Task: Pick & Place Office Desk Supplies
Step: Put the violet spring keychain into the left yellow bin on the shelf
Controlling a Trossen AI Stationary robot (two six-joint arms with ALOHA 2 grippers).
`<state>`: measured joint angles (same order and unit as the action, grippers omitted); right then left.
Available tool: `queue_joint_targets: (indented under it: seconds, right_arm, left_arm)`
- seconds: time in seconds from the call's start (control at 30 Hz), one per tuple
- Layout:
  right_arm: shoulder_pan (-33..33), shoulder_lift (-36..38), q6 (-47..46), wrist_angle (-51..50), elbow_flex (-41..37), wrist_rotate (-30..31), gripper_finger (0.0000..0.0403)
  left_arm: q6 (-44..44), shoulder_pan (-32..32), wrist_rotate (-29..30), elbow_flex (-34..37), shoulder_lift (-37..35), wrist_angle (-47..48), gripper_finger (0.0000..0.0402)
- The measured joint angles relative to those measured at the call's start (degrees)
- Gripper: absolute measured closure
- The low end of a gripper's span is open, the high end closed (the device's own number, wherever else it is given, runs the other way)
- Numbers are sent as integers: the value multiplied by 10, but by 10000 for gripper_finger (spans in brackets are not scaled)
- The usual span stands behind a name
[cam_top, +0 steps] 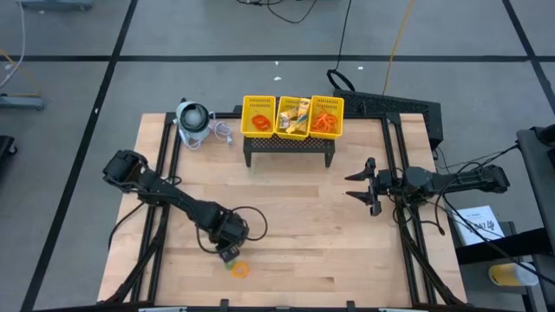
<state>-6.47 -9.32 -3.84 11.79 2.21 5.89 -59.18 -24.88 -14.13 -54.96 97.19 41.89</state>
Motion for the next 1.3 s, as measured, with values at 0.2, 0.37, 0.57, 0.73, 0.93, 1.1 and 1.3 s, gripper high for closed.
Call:
queue_joint_targets:
  seconds: [0.2, 0.37, 0.57, 0.73, 0.93, 1.1, 1.3]
  right_arm:
    - [0, 0, 0, 0, 0, 0, 188]
    - [0, -1, 0, 0, 0, 0, 188]
    - [0, -1, 0, 0, 0, 0, 188]
    - [0, -1, 0, 0, 0, 0, 188]
    - [0, -1, 0, 0, 0, 0, 188]
    - [0, -1, 0, 0, 0, 0, 188]
    - [0, -1, 0, 0, 0, 0, 188]
  left_arm:
    - [13, 2, 1, -3, 32, -19, 275]
    - [32, 3, 4, -2, 45, -27, 275]
    - [36, 7, 14, -1, 45, -34, 280]
    - [49, 14, 17, 0, 46, -29, 334]
    - [56, 31, 17, -1, 47, -16, 389]
    - [90, 39, 25, 0, 47, -22, 380]
    - [122, 39, 53, 1, 24, -21, 392]
